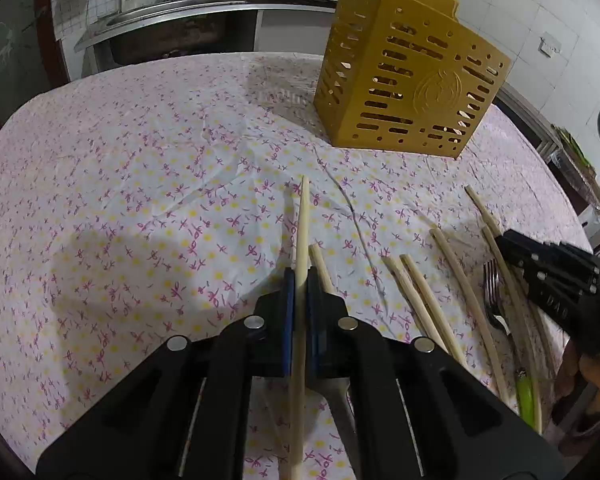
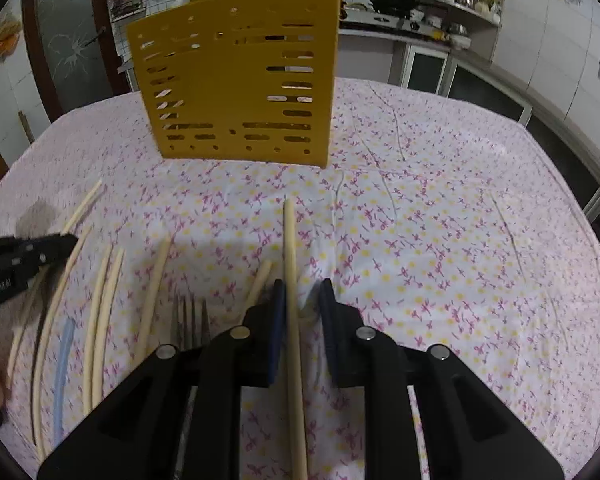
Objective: Organize utensils
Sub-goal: 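Lift both held chopsticks and carry them toward the yellow holder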
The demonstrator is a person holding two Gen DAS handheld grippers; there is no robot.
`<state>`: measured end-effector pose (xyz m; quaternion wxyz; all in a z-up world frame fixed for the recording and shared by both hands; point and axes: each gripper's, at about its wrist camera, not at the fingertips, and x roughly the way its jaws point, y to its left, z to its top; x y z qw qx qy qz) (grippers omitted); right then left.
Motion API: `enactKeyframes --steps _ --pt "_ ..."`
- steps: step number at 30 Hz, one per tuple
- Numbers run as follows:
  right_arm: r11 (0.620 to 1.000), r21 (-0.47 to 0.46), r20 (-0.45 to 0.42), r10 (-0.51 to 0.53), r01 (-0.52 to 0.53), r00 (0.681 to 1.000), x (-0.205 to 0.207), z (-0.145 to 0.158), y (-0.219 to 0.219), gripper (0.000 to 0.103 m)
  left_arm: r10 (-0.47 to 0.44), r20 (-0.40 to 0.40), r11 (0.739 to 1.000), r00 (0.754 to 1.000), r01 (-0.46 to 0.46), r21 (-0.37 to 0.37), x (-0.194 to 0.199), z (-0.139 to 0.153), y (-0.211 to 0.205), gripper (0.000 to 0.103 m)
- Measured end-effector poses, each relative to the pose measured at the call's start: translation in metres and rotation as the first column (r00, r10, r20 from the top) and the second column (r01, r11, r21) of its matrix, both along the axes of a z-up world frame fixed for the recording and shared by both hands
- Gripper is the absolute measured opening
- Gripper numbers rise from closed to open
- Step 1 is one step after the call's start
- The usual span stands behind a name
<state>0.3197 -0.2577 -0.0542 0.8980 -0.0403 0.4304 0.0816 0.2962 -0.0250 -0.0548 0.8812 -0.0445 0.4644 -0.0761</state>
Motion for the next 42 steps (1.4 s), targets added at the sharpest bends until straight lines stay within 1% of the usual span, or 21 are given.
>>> enactKeyframes --steps 2,4,6,8,10,14,18,20,23,26,28,32,37,42 --pt "1.000 -0.009 -0.001 -0.002 0.002 1.000 0.002 0.000 0.001 0.018 -0.004 -0.004 1.000 1.000 0.004 -0.002 0.001 0.000 0.000 0.005" --pt "0.999 -0.035 0.015 -0.002 0.002 1.000 -0.001 -0.001 0.006 0.017 -0.013 -0.009 1.000 1.000 0.013 -0.006 0.003 0.000 0.001 0.005" --pt "0.999 -0.032 0.021 0.001 0.000 1.000 -0.003 0.000 0.008 0.008 -0.016 -0.012 1.000 1.000 0.016 -0.016 0.006 0.000 0.002 0.005" --pt "1.000 -0.019 0.022 -0.003 0.004 1.000 -0.002 0.001 0.005 0.006 -0.021 -0.020 1.000 1.000 0.021 -0.016 0.010 0.000 0.002 0.005" --pt "1.000 0.004 0.018 -0.010 0.010 1.000 -0.004 0.002 0.001 0.006 -0.037 -0.019 0.999 0.999 0.037 0.000 0.013 0.001 0.000 0.005" --pt "1.000 0.026 0.021 -0.013 0.012 1.000 -0.009 0.003 -0.002 0.006 -0.034 -0.030 0.999 0.999 0.033 -0.032 0.015 0.001 0.004 0.005" --pt "0.997 0.076 0.027 -0.023 0.021 0.999 -0.013 0.004 -0.008 0.006 -0.028 -0.026 0.998 0.999 0.027 -0.051 0.013 0.001 0.006 0.004" --pt "0.995 0.099 0.030 -0.029 0.026 0.999 -0.014 0.004 -0.011 0.006 -0.023 -0.027 0.997 0.999 0.021 -0.075 0.013 0.001 0.010 0.004" --pt "0.990 0.137 0.051 -0.043 0.035 0.998 -0.017 0.006 -0.016 0.006 -0.004 -0.030 0.994 1.000 0.001 -0.111 0.012 0.002 0.017 0.004" --pt "0.982 0.183 0.073 -0.062 0.048 0.995 -0.019 0.011 -0.021 0.006 0.005 -0.022 0.993 1.000 -0.008 -0.118 0.011 0.003 0.020 0.004" --pt "0.978 0.201 0.092 -0.074 0.055 0.993 -0.021 0.013 -0.025 0.006 0.007 -0.018 0.990 1.000 -0.010 -0.140 0.010 0.005 0.022 0.004" --pt "0.968 0.245 0.109 -0.085 0.056 0.990 -0.022 0.016 -0.030 0.006 -0.001 0.026 0.989 1.000 0.005 -0.150 0.005 0.013 0.021 0.004" --pt "0.962 0.268 0.131 -0.094 0.056 0.987 -0.026 0.020 -0.034 0.006 -0.015 0.085 0.991 0.996 0.026 -0.133 -0.003 0.025 0.017 0.004" --pt "0.956 0.290 0.158 -0.091 0.042 0.983 -0.031 0.027 -0.034 0.006 -0.037 0.148 0.993 0.988 0.052 -0.103 -0.014 0.043 0.011 0.004"
